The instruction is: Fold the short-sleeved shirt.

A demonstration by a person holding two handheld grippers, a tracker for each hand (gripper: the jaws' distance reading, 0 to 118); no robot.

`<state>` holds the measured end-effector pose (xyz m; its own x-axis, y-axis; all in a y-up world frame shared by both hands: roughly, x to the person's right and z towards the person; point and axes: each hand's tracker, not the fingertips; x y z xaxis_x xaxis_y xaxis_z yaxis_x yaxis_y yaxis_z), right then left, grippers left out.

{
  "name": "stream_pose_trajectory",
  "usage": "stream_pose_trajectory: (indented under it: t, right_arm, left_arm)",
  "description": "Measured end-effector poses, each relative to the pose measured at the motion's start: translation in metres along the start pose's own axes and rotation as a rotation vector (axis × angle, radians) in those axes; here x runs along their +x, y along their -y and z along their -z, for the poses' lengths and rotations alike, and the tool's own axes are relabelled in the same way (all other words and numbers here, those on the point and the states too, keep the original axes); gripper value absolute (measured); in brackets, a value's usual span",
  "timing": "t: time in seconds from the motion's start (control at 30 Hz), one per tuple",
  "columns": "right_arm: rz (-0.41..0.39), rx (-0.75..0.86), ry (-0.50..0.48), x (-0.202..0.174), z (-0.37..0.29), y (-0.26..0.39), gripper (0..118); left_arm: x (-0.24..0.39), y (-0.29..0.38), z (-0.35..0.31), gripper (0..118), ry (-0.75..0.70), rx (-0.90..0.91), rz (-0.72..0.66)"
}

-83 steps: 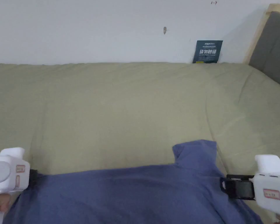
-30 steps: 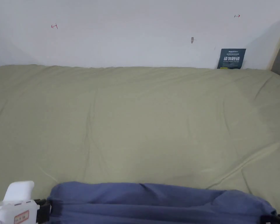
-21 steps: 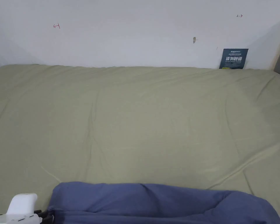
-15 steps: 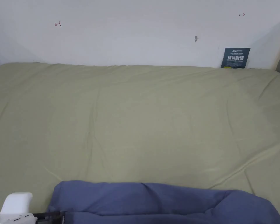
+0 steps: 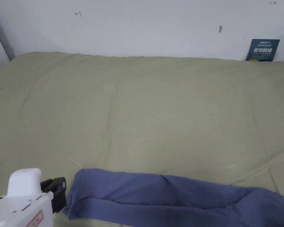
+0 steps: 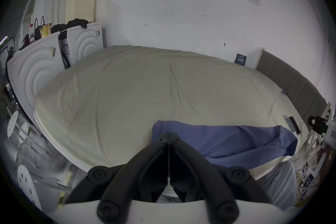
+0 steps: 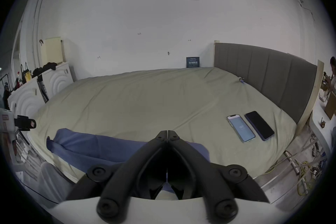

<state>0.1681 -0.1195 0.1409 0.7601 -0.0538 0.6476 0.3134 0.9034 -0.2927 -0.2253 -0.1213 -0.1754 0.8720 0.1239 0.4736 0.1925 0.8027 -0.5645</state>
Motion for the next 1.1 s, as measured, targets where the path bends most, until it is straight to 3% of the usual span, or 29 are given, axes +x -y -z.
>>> stream_pose_trajectory:
  t: [0.27, 0.37, 0.47, 0.6, 0.8, 0.83, 0.9, 0.93, 0.97, 1.1]
  right_arm:
    - [0.012, 0.059, -0.002, -0.019, -0.024, 0.003, 1]
    - [-0.018, 0.11, 0.055, -0.03, -0.037, 0.0, 1]
    - [-0.031, 0.107, 0.064, -0.039, -0.042, -0.004, 1]
    - [-0.039, 0.101, 0.061, -0.046, -0.044, -0.007, 1]
    - [-0.054, 0.087, 0.086, -0.051, -0.044, -0.012, 1]
    - [-0.052, 0.083, 0.086, -0.051, -0.041, -0.013, 1]
    - [-0.042, 0.068, 0.084, -0.05, -0.038, -0.014, 1]
    - [-0.033, 0.064, 0.081, -0.049, -0.037, -0.014, 1]
    - [-0.028, 0.062, 0.079, -0.052, -0.037, -0.016, 1]
    - [-0.043, 0.048, 0.082, -0.055, -0.035, -0.015, 1]
  left_arm:
    - [-0.045, 0.008, 0.018, 0, 0.095, -0.106, -0.183]
    - [-0.064, 0.003, 0.034, 0, 0.148, -0.13, -0.268]
    - [-0.079, -0.006, 0.064, 0, 0.34, -0.222, -0.428]
    - [-0.113, -0.01, 0.123, 0, 0.481, -0.366, -0.572]
    - [-0.133, -0.025, 0.173, 1, 0.572, -0.468, -0.533]
    - [-0.135, -0.028, 0.179, 13, 0.601, -0.496, -0.522]
    - [-0.136, -0.031, 0.192, 104, 0.683, -0.544, -0.491]
    - [-0.136, -0.03, 0.197, 118, 0.699, -0.592, -0.473]
    - [-0.138, -0.026, 0.199, 116, 0.746, -0.656, -0.421]
    - [-0.138, -0.021, 0.216, 116, 0.729, -0.643, -0.48]
